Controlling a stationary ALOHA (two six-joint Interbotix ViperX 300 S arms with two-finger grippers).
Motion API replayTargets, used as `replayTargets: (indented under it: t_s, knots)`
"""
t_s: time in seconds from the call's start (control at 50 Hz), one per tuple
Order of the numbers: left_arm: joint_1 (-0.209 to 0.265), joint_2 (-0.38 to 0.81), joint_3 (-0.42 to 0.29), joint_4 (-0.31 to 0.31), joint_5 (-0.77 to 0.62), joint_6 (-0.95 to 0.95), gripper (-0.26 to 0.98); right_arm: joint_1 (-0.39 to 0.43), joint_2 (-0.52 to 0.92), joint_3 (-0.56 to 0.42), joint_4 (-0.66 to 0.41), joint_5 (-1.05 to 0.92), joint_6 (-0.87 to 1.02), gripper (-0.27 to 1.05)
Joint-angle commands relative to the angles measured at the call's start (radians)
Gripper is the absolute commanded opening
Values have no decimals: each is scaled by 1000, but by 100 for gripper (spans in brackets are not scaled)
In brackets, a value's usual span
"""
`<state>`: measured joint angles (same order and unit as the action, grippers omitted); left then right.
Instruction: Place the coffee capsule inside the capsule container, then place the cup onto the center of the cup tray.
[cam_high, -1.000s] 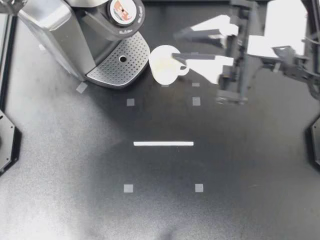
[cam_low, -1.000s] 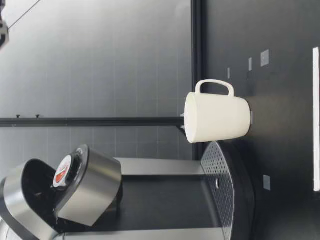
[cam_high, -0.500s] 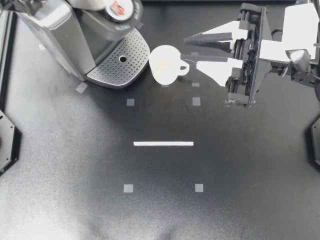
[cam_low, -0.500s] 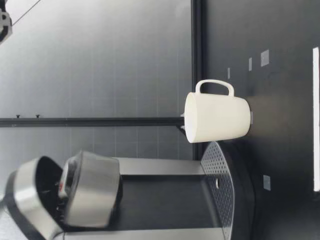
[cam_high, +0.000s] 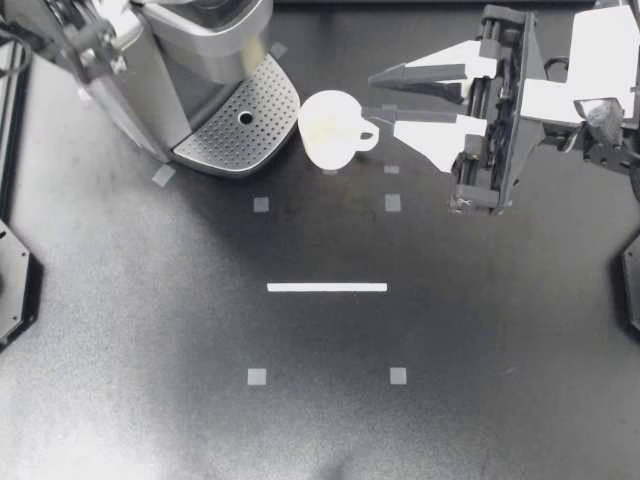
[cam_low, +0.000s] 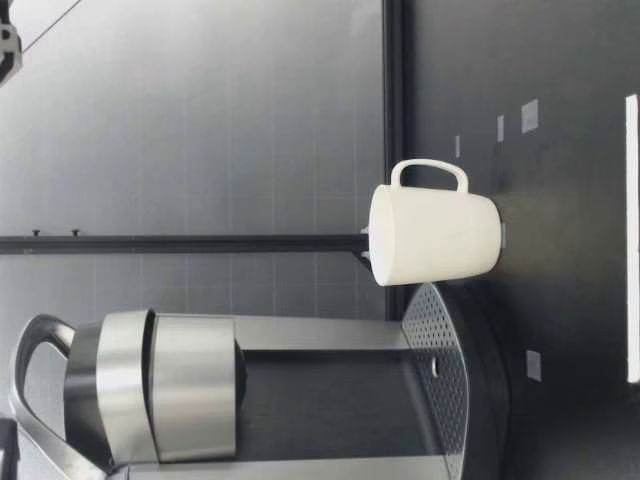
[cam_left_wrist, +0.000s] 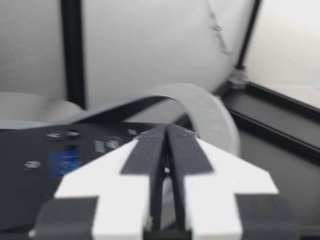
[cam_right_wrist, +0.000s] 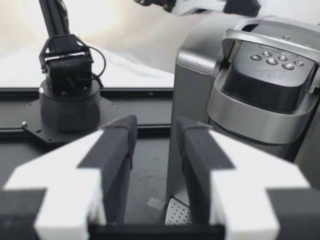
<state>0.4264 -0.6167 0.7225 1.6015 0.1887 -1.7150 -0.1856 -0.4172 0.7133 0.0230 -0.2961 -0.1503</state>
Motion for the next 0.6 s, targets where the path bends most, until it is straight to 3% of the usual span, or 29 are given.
replayTargets:
  t_s: [0.0,0.58]
  knots:
    - [-32,6,-31,3,-6,-2,11,5,-14,-11,2,-15,0,44]
    - [-94,117,-29,-23,44,-8,11,5,-25,8,2,-29,0,44]
